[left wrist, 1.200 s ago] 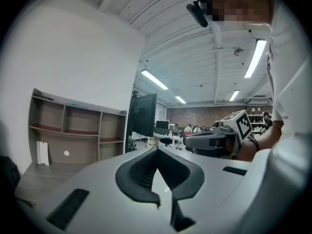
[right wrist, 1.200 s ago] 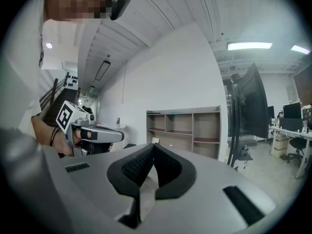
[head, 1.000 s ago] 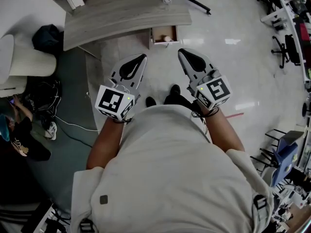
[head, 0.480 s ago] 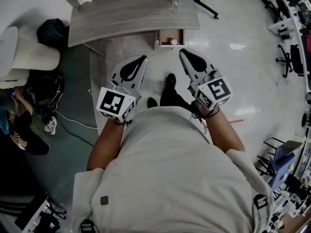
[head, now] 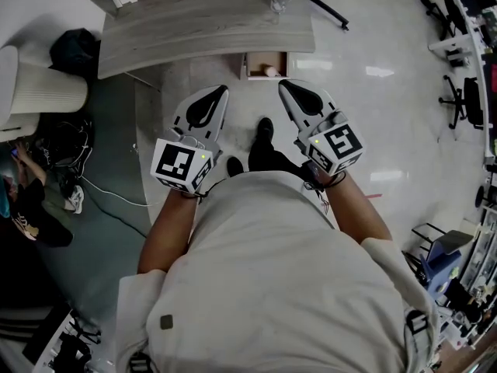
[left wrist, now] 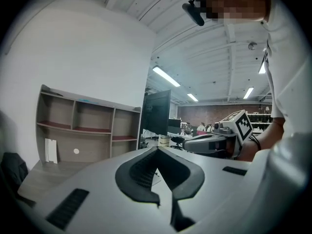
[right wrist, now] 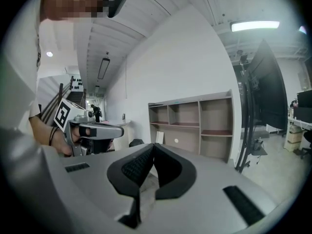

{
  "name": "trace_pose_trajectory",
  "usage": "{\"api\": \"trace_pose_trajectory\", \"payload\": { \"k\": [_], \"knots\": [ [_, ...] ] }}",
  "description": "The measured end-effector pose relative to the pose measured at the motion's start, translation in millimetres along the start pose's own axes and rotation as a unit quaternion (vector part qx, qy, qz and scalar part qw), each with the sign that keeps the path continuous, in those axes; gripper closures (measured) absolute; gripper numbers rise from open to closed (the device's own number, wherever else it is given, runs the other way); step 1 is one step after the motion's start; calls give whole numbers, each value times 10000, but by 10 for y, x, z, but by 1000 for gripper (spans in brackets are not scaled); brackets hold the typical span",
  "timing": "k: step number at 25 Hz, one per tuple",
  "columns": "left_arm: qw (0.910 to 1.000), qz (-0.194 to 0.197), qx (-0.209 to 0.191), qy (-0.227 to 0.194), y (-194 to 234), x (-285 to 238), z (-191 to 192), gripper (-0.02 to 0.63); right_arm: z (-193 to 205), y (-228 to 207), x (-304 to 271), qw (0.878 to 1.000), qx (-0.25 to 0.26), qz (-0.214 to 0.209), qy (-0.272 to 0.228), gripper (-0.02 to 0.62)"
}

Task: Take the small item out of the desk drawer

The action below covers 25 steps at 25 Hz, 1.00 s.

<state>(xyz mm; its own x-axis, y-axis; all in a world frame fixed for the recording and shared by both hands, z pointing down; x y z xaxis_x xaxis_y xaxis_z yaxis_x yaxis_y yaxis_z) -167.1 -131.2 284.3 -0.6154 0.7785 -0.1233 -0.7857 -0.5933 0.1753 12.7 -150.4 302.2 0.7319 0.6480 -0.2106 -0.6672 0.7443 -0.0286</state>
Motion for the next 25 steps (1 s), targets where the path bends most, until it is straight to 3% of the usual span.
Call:
{"api": "trace_pose_trajectory", "payload": {
  "k": [12, 19, 25],
  "knots": [
    [9979, -215, 460, 395, 481, -1034, 310, 591, 447, -1082, -576, 9979, -310, -83, 557, 574],
    [9950, -223, 570, 795, 743, -1579, 651, 591, 1077, -1679, -941, 9911, -697, -117, 1124, 532],
    [9914, -121, 654, 1129, 917, -1855, 1089, 591, 1812, -1910, -1257, 9814, -945, -106, 1668, 509]
  ]
}}
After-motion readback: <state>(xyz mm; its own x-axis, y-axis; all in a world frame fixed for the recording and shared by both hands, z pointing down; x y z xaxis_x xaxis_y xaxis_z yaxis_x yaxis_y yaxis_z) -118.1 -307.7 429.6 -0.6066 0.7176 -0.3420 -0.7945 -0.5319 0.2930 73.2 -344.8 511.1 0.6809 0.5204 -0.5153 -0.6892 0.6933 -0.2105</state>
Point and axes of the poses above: the fingertips, and each gripper's own axes: x backward along the fingers, y to its left, z out of its underside, the point moved 5 cm from there along x, backward along the fingers, and after that the axes turned 3 degrees about x, right-handed, at the moved point
